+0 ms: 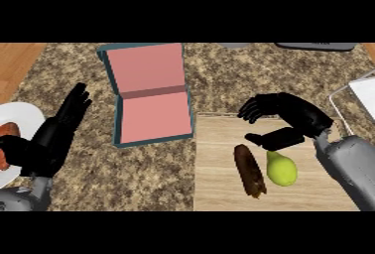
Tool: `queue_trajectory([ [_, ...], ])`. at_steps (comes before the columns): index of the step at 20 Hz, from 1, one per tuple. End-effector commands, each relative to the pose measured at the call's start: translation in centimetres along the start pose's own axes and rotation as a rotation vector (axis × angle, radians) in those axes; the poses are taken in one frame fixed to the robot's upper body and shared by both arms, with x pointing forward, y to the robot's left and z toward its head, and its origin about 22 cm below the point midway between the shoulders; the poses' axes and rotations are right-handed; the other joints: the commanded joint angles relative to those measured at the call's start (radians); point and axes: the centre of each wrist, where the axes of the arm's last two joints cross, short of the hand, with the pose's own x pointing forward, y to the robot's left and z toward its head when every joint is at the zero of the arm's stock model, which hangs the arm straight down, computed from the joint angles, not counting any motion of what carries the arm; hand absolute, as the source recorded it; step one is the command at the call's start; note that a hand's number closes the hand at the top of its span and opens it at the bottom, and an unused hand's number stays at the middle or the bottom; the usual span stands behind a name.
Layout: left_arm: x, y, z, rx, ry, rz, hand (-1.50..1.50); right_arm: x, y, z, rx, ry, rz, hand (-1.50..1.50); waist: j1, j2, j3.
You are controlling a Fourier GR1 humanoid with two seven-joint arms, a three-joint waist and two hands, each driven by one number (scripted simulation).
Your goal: Pick the pear from the tray and place it in the tiered shelf
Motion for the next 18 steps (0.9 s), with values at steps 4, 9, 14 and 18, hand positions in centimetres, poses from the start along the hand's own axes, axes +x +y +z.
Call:
queue_trajectory([
  [4, -1.3, -0.1, 0.5, -0.034, -0.013, -0.009, 0.0, -0.3, -4.5, -0.8, 0.417, 0.053, 0.029, -1.5, -0.017, -0.01, 0.004],
  [9, 0.3, -0.7, -0.2, -0.035, -0.006, 0.001, 0.0, 4.5, -9.2, -1.6, 0.461, 0.078, 0.148, -1.5, -0.041, -0.019, 0.004],
  [14, -0.7, 0.2, 0.1, -0.028, 0.013, 0.008, 0.0, 7.1, -9.6, -2.1, 0.528, 0.112, 0.367, -1.5, -0.037, -0.016, 0.005],
  [18, -0.2, 0.0, -0.5, -0.026, -0.014, 0.004, 0.0, 9.5, -8.2, -4.0, 0.601, 0.15, 0.488, -1.5, -0.038, -0.017, 0.005],
])
